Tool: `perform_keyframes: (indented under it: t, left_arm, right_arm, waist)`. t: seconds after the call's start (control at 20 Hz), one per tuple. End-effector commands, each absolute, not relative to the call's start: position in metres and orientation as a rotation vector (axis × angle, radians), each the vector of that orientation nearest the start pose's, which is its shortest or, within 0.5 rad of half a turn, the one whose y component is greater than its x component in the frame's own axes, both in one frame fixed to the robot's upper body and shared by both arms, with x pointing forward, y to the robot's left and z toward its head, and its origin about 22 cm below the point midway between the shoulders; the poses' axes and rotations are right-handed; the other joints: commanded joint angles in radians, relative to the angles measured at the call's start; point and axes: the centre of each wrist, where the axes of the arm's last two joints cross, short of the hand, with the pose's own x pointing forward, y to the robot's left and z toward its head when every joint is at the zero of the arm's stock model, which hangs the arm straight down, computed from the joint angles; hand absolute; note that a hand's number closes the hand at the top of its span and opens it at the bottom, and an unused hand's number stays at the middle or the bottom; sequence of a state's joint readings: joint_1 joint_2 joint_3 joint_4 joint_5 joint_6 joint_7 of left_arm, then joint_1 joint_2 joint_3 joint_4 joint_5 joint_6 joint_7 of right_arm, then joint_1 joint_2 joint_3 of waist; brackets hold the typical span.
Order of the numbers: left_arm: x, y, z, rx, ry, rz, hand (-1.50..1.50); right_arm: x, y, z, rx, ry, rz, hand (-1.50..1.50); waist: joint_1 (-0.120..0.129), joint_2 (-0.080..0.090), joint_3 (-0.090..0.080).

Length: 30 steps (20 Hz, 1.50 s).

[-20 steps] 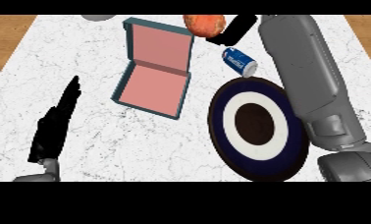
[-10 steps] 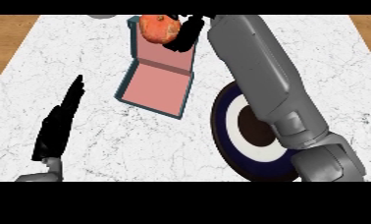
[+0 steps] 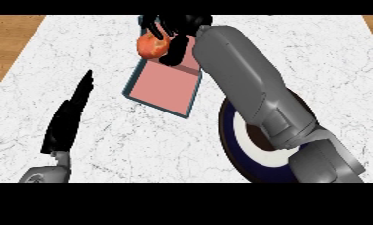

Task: Pick the squash from the plate and place it in the cardboard box

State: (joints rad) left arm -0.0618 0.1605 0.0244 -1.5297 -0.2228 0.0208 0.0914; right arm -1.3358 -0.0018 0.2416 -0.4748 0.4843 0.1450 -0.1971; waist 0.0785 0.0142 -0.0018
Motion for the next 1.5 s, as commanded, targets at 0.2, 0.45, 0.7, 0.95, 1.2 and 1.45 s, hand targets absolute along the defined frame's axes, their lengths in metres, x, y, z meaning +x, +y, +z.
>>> perform_keyframes:
  t: [0.2,0.45,0.7,0.95,1.2,1.45]
  left_arm:
    - [0.271,0.259,0.015,0.294,-1.492,-0.287,0.0]
    - [0.269,0.262,0.019,0.296,-1.485,-0.271,0.0]
    - [0.264,0.251,0.013,0.294,-1.49,-0.265,0.0]
    - [0.26,0.268,0.02,0.33,-1.492,-0.251,0.0]
    - [0.266,0.272,0.022,0.358,-1.489,-0.26,0.0]
    - [0.251,0.266,0.008,0.319,-1.496,-0.266,0.0]
  right_arm:
    - [0.431,-0.02,0.137,-0.163,-1.694,1.307,-1.5]
    - [0.435,-0.025,0.142,-0.02,-1.771,1.087,-1.5]
    - [0.44,-0.039,0.139,0.054,-1.827,0.72,-1.5]
    - [0.452,-0.053,0.151,0.206,-1.82,0.521,-1.5]
    - [0.474,-0.106,0.183,0.132,-1.83,0.345,-1.5]
    - [0.482,-0.181,0.178,0.068,-1.824,0.236,-1.5]
  waist:
    - [0.038,0.01,0.0]
    - [0.022,0.009,0.001]
    - [0.02,0.009,0.002]
    - [-0.005,0.01,0.002]
    - [-0.012,0.016,0.002]
    - [0.003,0.022,0.002]
